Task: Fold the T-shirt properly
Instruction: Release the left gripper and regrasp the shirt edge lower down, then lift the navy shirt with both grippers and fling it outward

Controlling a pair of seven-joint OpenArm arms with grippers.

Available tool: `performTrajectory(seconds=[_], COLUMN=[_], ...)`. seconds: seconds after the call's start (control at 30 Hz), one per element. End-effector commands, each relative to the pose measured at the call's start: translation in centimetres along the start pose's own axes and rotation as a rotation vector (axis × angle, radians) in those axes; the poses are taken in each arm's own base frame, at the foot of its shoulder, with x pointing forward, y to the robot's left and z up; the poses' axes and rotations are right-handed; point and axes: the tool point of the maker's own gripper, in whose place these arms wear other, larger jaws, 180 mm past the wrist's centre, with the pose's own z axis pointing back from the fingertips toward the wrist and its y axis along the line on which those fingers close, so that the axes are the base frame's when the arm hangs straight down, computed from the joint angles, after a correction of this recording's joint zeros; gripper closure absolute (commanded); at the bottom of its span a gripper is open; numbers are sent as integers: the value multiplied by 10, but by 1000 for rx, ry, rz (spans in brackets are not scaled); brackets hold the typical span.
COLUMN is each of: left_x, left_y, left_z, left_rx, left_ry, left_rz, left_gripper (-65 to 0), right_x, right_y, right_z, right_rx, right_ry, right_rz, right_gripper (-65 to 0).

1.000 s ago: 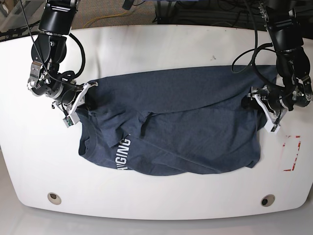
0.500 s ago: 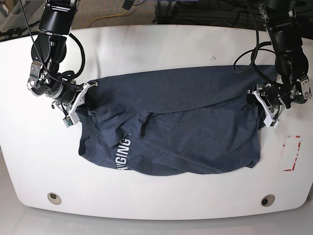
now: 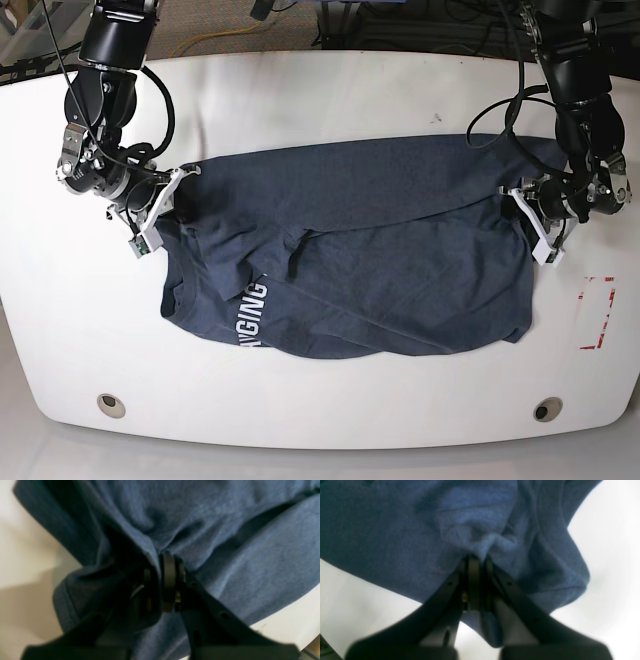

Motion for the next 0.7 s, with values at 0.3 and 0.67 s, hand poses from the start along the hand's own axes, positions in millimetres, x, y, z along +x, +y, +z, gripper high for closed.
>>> performTrajectory(seconds=[0.3,0.67], left_x=[14,66], left_y=[-2,-34], left_z=[21,75], left_rx=[36,121], left_ry=[-63,-215], left_rz=[-74,-300], left_gripper=[0,0], right_x=[14,86], right_y=[-14,-15], right_z=[14,43], right_rx=[-41,-101], right_ry=[-77,-223], right_rz=[-25,126], right_gripper=[0,0])
